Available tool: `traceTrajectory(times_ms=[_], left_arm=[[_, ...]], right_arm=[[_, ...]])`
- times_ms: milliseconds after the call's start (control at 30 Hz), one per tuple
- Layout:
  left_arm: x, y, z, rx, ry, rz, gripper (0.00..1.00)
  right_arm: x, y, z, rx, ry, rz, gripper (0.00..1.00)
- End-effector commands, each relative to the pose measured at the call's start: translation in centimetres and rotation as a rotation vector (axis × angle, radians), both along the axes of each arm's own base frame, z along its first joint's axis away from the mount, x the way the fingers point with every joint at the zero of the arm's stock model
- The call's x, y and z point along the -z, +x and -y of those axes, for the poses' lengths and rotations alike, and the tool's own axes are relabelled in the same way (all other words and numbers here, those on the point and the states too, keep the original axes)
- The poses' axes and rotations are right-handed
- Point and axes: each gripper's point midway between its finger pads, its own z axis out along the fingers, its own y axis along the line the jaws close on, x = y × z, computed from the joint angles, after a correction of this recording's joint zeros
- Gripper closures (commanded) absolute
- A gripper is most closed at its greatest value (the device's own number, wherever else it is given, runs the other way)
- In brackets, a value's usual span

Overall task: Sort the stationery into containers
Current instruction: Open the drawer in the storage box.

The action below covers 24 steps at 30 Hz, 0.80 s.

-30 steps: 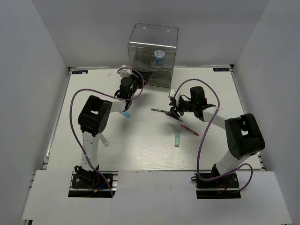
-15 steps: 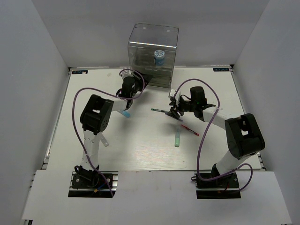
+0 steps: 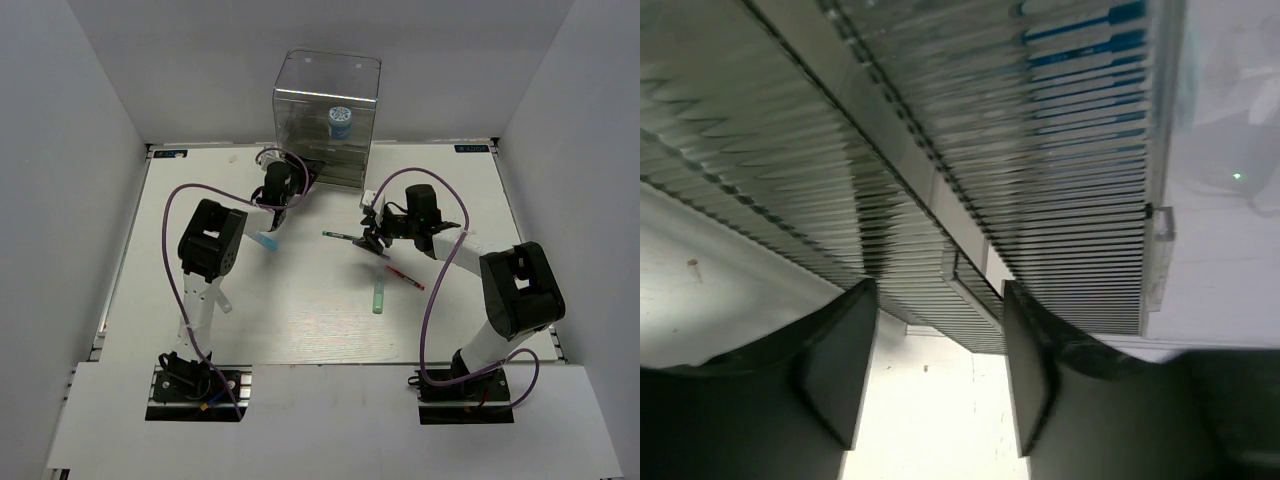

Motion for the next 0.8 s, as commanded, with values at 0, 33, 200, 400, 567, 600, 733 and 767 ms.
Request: traceTrajectory(times_ms=[0, 33, 200, 400, 567, 600, 733, 767], left_arm=[[-2.4, 1.0, -0.3, -0.023, -0.015, 0.039, 0.4], [-2.4, 1.0, -0.3, -0.023, -0.015, 0.039, 0.42], [-2.0, 0.7, -0.4, -0.023, -0.015, 0.039, 0.58], [-1.9, 0.0, -0.7, -0.025, -0.025, 0.039, 0.74], [-1.4, -0.4, -0.9, -0.025, -0.022, 0.032, 0.96], [-1.7, -0.7, -0.9, -0.016, -0.024, 0.033, 0.99], [-2.3, -1.2, -1.1, -0.015, -0.034, 0.056, 1.0], [-2.0, -1.4, -1.1, -0.015, -0.033, 0.054, 1.0]], right_arm=[[-1.6, 1.0, -0.3, 0.003, 0.025, 0.054, 0.37], [-1.7, 1.1, -0.1, 0.008, 0.025, 0.054, 0.37], [-1.6, 1.0, -0.3, 0.001, 0.026, 0.05, 0.37], [-1.4, 0.8, -0.2, 0.0, 0.026, 0.046, 0.37], [-1.5, 0.8, -0.2, 0.001, 0.026, 0.046, 0.37], [-1.6, 0.9, -0.1, 0.005, 0.027, 0.049, 0.37], [-1.5, 0.6, -0.2, -0.001, 0.023, 0.049, 0.37], [-1.4, 0.5, -0.2, -0.001, 0.023, 0.045, 0.37]])
